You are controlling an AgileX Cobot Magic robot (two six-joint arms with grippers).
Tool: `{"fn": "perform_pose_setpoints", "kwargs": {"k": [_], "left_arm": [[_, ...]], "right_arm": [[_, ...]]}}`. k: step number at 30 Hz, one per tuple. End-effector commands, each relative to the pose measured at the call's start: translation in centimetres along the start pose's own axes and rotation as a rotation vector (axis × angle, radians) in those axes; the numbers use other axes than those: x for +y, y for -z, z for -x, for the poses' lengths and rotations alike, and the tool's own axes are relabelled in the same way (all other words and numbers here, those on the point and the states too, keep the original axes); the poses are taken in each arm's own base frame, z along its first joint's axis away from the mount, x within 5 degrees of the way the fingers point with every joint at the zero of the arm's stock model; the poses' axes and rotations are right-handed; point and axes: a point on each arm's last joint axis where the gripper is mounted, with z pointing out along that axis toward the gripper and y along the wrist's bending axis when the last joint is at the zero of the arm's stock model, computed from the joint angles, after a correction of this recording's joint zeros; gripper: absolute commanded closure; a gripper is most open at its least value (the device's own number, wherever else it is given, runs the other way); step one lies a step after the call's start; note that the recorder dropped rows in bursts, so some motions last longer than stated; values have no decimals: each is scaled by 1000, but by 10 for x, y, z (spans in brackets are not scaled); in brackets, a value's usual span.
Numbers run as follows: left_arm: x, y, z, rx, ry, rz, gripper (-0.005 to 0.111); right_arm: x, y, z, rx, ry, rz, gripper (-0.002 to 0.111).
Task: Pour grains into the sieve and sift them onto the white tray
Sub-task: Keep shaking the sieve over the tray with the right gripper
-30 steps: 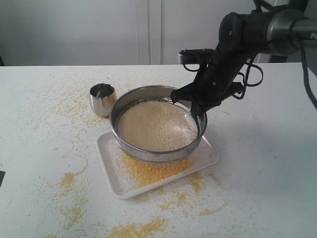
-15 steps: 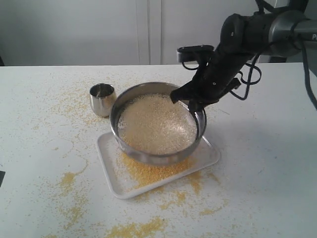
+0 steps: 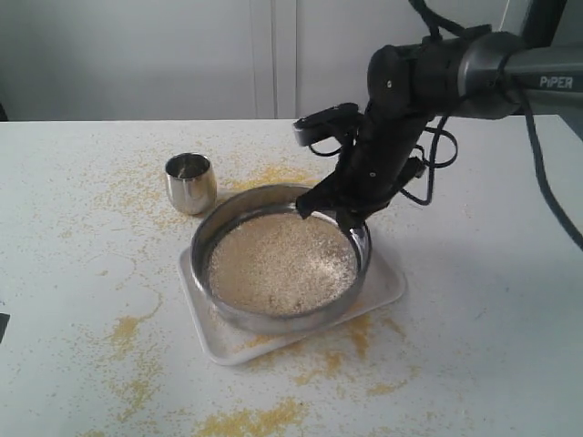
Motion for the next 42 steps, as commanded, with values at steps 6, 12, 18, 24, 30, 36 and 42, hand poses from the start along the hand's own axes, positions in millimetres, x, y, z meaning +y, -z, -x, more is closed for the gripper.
{"fn": "perform_pose_setpoints", "kwargs": {"k": [6,12,18,24,30,36,42], "left_arm": [[0,2,1,0,8,-2,107],[0,2,1,0,8,-2,107],[0,2,1,0,8,-2,107],[0,2,1,0,8,-2,107],[0,2,1,0,8,-2,107],[0,2,1,0,8,-2,107],[0,2,2,-2,8,-2,107]], "right_arm": [[-25,10,11,-119,-257,28,108],[-2,11,6,-69,163,145,108],[12,13,0,-30,317,273,108],[-7,9,7,-87,-105,98,108],[-13,12,6,-75,-157,-56,108],[21,11,-5,43,298,112,108],[27,13,-3,16,300,186,108]]}}
